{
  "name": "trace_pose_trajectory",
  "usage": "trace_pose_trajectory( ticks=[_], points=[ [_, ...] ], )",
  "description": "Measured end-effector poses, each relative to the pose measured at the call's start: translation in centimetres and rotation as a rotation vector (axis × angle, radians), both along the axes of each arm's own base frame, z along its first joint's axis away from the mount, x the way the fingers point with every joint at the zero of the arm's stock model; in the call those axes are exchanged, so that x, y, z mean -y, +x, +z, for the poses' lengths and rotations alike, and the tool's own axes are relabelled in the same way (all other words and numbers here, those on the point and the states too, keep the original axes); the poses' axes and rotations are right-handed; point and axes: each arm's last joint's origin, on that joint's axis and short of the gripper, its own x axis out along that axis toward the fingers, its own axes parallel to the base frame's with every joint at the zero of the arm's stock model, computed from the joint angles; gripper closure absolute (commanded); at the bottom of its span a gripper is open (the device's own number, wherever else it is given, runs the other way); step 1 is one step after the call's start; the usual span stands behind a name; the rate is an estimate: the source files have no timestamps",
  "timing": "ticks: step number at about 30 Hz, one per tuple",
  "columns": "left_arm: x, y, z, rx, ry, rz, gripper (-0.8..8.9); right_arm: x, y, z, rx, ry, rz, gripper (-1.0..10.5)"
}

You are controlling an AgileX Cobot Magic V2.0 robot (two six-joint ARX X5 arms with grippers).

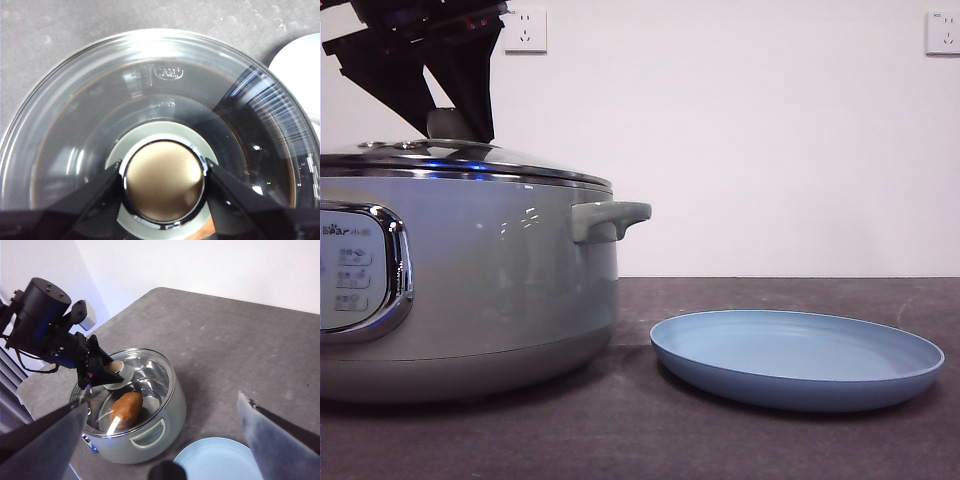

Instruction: Take the potato out from the steamer,put the potato on the plate,close the lid

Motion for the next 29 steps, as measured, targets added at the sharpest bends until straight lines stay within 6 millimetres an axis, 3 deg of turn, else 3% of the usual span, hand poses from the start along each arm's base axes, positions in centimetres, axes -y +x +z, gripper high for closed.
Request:
trace_pose_trajectory(
  ticks=[5, 12, 22, 29],
  points=[
    [-0.6, -1.2, 1.9, 0.077, -0.014, -0.008, 8.22, 0.0, 0.0, 0.0, 0.000, 0.000, 0.000, 4.4],
    [-2.0, -4.1, 7.8, 0.283, -0.098, -0.020, 8.22, 0.0, 0.0, 0.0, 0.000, 0.000, 0.000, 4.4],
    [-5.3, -10.9, 14.6, 0.575, -0.195, -0.041, 8.22, -0.4, 0.2, 0.5, 0.046, 0.018, 0.020, 4.4],
    [-7.9, -16.1, 16.8, 0.737, -0.265, -0.035, 8.22, -1.8, 1.6, 0.2, 0.031, 0.035, 0.075, 4.4]
  ],
)
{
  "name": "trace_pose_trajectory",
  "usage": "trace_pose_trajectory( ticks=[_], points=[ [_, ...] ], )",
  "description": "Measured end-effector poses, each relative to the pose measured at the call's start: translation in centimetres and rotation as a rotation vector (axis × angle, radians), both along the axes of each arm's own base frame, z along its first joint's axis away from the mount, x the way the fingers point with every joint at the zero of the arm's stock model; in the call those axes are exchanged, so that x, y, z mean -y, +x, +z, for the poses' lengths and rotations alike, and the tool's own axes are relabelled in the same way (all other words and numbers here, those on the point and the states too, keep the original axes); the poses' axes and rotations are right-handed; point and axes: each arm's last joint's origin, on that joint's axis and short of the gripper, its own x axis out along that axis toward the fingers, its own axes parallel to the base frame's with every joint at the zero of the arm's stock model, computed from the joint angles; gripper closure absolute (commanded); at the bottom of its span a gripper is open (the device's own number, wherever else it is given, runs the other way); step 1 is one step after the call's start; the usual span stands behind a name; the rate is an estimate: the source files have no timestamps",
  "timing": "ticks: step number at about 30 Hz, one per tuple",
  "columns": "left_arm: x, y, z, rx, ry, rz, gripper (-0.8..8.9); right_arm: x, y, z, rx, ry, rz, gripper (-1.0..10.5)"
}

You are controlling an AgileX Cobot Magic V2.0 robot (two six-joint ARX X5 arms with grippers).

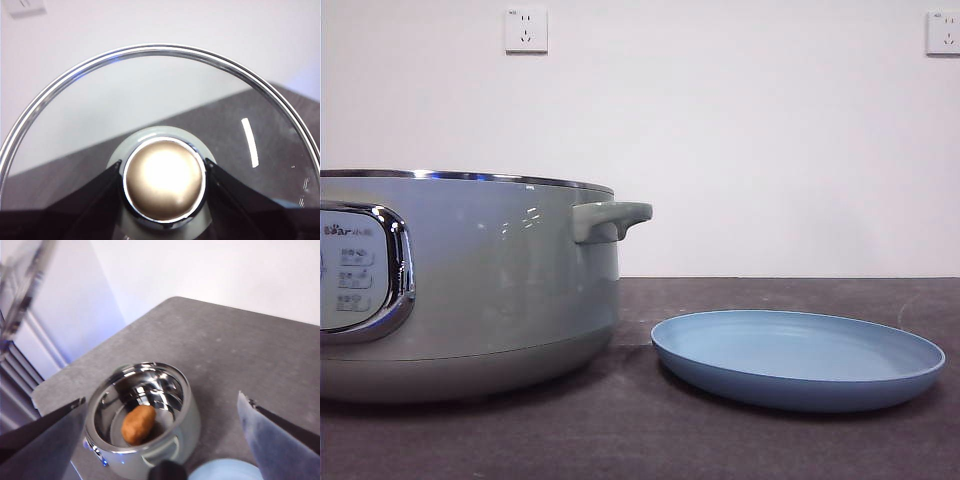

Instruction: Take the potato out from the steamer,put the potato on the plate,close the lid

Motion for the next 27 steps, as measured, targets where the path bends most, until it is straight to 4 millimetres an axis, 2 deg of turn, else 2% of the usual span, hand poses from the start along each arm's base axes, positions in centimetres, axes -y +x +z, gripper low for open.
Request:
trace_pose_trajectory(
  ticks=[9, 19, 23, 27],
  points=[
    [-2.8, -5.1, 0.7, 0.145, -0.039, 0.088, 8.22, -4.2, 1.8, 0.8, -0.007, 0.003, 0.078, 4.4],
    [-5.7, -9.9, 1.7, 0.286, -0.050, 0.300, 8.22, -13.2, 3.0, 3.9, -0.017, -0.104, 0.163, 4.4],
    [-6.7, -11.6, 2.1, 0.325, -0.058, 0.340, 8.22, -17.1, 3.7, 3.9, -0.036, -0.176, 0.160, 4.4],
    [-7.5, -13.0, 2.4, 0.346, -0.056, 0.376, 8.22, -20.7, 4.8, 3.2, -0.062, -0.257, 0.141, 4.5]
  ],
)
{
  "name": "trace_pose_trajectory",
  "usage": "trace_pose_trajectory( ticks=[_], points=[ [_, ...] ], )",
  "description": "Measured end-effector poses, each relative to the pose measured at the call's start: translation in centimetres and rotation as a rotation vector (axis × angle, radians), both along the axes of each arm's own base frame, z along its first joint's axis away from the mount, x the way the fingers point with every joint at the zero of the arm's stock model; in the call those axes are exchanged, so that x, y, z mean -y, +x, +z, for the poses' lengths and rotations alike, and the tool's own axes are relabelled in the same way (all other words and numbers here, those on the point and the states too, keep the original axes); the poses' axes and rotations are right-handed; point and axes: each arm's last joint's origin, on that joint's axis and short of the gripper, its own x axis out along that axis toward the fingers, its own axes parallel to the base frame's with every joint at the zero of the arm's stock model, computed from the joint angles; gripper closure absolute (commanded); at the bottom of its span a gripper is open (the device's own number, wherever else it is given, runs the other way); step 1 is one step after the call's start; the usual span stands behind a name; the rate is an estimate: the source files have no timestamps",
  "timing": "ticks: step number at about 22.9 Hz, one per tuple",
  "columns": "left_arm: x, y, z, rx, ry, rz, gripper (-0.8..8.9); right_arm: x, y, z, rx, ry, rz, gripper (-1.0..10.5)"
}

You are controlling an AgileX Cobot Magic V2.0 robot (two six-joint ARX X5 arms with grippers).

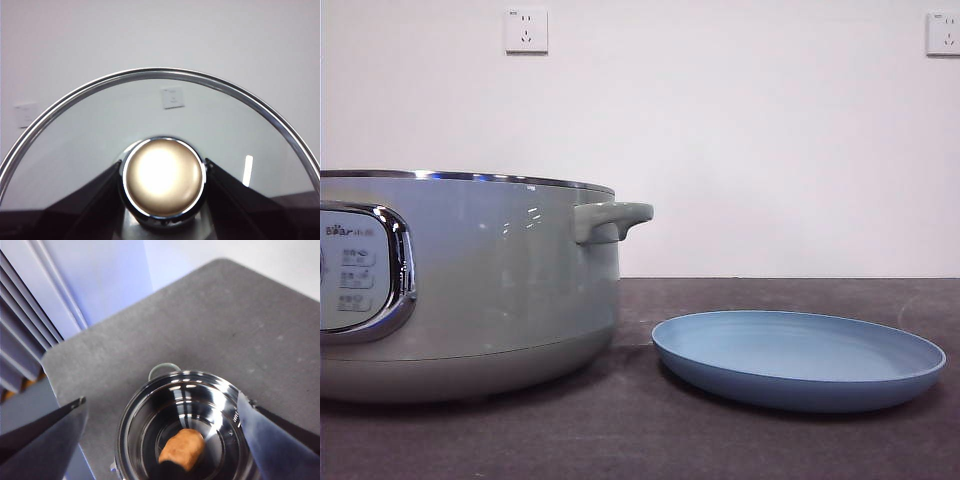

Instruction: Take the potato out from the steamer,put the potato on the plate,close the lid

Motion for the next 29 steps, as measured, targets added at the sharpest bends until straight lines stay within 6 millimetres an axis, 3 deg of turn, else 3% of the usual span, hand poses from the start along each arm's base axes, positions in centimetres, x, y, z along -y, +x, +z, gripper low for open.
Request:
trace_pose_trajectory(
  ticks=[7, 14, 20, 29],
  points=[
    [-0.3, -0.5, -0.1, -0.017, 0.012, 0.004, 8.21, -5.4, 3.2, -3.4, -0.031, -0.081, -0.032, 4.5],
    [-0.2, -0.4, -0.5, -0.056, 0.031, 0.002, 8.22, -9.2, 6.7, -10.7, -0.171, -0.235, -0.064, 4.5],
    [-0.1, -0.4, -0.8, -0.083, 0.045, -0.019, 8.22, -10.2, 7.9, -14.4, -0.254, -0.330, -0.083, 4.5],
    [0.0, -0.3, -1.2, -0.122, 0.054, -0.066, 8.22, -11.7, 9.5, -21.9, -0.438, -0.507, -0.059, 4.4]
  ],
)
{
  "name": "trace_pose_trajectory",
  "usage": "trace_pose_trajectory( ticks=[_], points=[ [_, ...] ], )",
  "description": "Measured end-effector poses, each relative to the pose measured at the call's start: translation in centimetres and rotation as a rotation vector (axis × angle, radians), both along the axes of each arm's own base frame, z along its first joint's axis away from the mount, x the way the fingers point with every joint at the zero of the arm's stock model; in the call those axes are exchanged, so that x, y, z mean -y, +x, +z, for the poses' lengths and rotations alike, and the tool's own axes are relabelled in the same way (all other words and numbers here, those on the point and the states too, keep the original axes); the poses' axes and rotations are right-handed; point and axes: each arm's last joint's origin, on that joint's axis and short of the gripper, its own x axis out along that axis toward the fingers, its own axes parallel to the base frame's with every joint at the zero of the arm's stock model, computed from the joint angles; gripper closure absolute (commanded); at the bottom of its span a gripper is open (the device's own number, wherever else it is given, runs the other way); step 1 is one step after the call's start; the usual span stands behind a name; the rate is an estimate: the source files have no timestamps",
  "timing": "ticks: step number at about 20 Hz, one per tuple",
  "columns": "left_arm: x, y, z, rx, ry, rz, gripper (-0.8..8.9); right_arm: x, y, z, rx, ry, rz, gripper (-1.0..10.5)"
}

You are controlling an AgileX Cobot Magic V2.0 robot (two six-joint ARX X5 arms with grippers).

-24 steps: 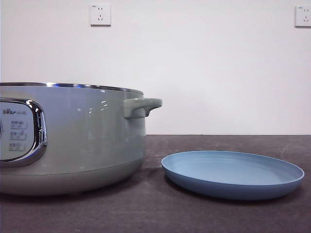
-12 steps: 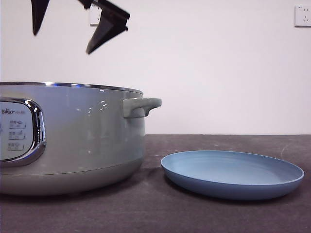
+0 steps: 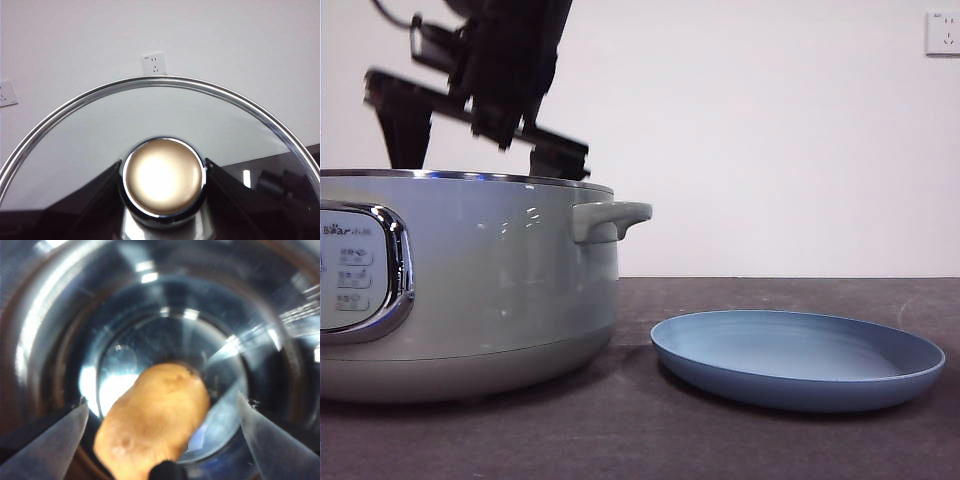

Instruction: Take the potato out from the steamer,put the potato on the plate,close the lid

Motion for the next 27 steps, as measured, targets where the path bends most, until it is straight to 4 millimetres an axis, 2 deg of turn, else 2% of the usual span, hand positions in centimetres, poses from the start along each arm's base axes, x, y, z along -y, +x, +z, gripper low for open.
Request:
trace_pose_trajectory(
  ticks=[3, 4, 7, 11, 13, 15, 18, 20, 23, 27],
  points=[
    [0.0, 0.0, -0.2, -0.015, 0.005, 0.000, 8.22, -0.5, 0.3, -2.4, -0.041, -0.049, -0.004, 4.6],
    [0.0, 0.0, -0.2, -0.016, 0.006, -0.001, 8.22, -0.6, 0.3, -2.4, -0.039, -0.047, -0.003, 5.5],
    [-0.1, 0.1, -0.2, -0.016, 0.006, -0.033, 8.22, -0.8, 0.1, -2.3, -0.025, -0.036, 0.005, 9.7],
    [-0.5, 0.3, -0.2, -0.019, 0.004, -0.034, 8.22, -0.5, -0.3, -1.5, -0.017, -0.058, 0.043, 9.6],
    [-0.5, 0.3, -0.3, -0.033, 0.010, -0.014, 8.22, 0.4, -0.6, 1.2, 0.045, -0.031, 0.066, 9.6],
    [-0.5, 0.3, -0.4, -0.036, 0.012, -0.022, 8.22, 2.3, -1.5, 6.1, 0.129, 0.046, 0.088, 9.6],
    [-0.5, 0.4, -0.3, -0.039, 0.013, -0.021, 8.22, 6.6, -3.6, 13.9, 0.275, 0.172, 0.094, 9.6],
    [-0.2, 0.9, -0.2, -0.048, 0.018, -0.021, 8.22, 9.7, -5.0, 17.8, 0.352, 0.237, 0.080, 9.6],
    [0.6, 2.2, 0.2, -0.067, 0.029, -0.026, 8.22, 13.7, -6.6, 21.7, 0.438, 0.293, 0.053, 9.6],
    [2.1, 4.5, 0.7, -0.099, 0.049, -0.083, 8.22, 18.8, -8.8, 25.0, 0.532, 0.293, -0.019, 9.6]
  ],
)
